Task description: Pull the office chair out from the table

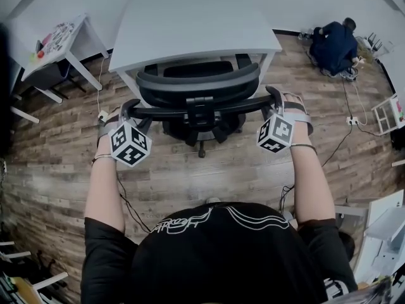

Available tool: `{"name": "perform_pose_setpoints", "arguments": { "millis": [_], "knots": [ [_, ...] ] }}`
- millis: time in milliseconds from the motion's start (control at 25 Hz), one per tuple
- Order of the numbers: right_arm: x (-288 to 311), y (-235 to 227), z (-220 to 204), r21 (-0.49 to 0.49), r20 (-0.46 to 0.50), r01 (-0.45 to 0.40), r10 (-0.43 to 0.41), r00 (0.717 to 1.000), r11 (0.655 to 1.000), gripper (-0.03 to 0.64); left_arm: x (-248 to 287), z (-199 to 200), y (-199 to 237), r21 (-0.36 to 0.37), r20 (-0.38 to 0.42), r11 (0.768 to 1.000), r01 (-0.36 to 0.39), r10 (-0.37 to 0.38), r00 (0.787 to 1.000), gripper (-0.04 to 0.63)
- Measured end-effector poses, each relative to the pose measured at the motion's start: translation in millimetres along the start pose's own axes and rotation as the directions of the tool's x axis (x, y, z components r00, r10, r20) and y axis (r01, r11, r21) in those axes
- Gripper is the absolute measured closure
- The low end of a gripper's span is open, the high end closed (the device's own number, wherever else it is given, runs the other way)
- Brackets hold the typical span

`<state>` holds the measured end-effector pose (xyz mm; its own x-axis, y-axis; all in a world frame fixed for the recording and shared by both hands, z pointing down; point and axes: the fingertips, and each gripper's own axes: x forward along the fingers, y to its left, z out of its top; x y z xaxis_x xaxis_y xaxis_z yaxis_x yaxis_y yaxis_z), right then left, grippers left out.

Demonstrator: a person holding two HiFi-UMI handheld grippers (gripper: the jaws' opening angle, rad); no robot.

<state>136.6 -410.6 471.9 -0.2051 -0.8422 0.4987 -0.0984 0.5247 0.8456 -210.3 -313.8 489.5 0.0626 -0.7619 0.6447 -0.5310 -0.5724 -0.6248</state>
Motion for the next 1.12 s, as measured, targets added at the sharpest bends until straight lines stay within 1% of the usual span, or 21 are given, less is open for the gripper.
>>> {"name": "perform_pose_setpoints", "arguments": {
  "millis": [120,320,560,800,920,1120],
  "knots": [
    [-11.7,12.5,7.6,0.004,-0.01,0.002,-0.002,1.0,1.0,0.393,-9.9,-12.1,-7.0,-0.002,0.002,1.0,0.0,0.0,1.0,0.362],
    [-22.7,4.3,3.4,0.021,-0.033,-0.01,0.011,0.999,1.0,0.393,-17.2,-1.7,-1.3,-0.004,-0.006,1.0,0.023,-0.023,1.0,0.359],
    [-42.5,13.2,5.8,0.05,-0.063,-0.023,0.026,0.998,0.998,0.393,-26.4,-4.1,-0.9,0.035,-0.012,0.997,0.063,-0.062,0.998,0.359],
    [-60.4,9.0,3.9,0.079,-0.1,-0.041,0.049,0.994,0.996,0.393,-33.8,4.2,6.8,0.052,-0.016,0.993,0.102,-0.101,0.995,0.359],
    [-74.9,21.1,7.9,0.086,-0.125,-0.045,0.056,0.991,0.995,0.393,-43.7,-4.1,0.3,0.072,-0.015,0.99,0.117,-0.117,0.993,0.359],
    [-116.3,67.5,22.5,0.088,-0.141,-0.015,0.027,0.99,0.996,0.393,-76.4,-37.9,-36.9,0.093,0.022,0.992,0.086,-0.089,0.996,0.359]
  ]
}}
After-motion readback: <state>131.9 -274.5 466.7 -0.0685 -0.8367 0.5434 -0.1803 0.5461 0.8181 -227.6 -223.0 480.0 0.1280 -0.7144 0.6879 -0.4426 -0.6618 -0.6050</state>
